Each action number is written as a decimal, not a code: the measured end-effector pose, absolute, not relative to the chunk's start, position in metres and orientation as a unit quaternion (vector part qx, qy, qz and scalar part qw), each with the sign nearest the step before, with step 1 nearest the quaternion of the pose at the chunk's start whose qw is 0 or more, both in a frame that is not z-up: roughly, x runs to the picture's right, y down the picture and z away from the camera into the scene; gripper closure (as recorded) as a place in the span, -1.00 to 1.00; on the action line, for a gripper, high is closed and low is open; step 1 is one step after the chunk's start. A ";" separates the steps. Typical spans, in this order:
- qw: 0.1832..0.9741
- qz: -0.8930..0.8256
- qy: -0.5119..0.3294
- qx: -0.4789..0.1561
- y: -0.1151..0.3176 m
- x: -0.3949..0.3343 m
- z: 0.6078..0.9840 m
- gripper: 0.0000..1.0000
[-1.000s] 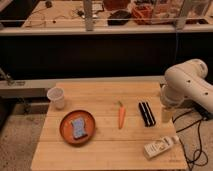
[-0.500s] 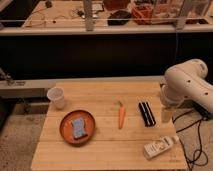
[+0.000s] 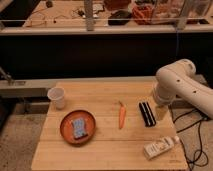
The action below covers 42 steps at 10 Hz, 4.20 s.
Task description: Place the eraser in the ceramic cup
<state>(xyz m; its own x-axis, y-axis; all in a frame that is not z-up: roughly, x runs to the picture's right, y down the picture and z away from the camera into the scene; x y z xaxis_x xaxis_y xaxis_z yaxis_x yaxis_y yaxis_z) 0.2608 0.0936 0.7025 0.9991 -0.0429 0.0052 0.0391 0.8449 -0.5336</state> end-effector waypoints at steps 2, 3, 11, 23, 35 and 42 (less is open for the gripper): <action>0.961 -0.029 0.000 -0.276 0.094 0.261 0.707 -0.60; 0.961 -0.042 -0.004 -0.275 0.095 0.259 0.715 -0.60; 0.959 -0.098 -0.019 -0.265 0.100 0.253 0.747 -0.60; 0.945 -0.189 -0.048 -0.264 0.111 0.243 0.765 -0.60; 0.917 -0.291 -0.086 -0.260 0.119 0.241 0.778 -0.60; 0.894 -0.350 -0.106 -0.260 0.120 0.248 0.789 -0.60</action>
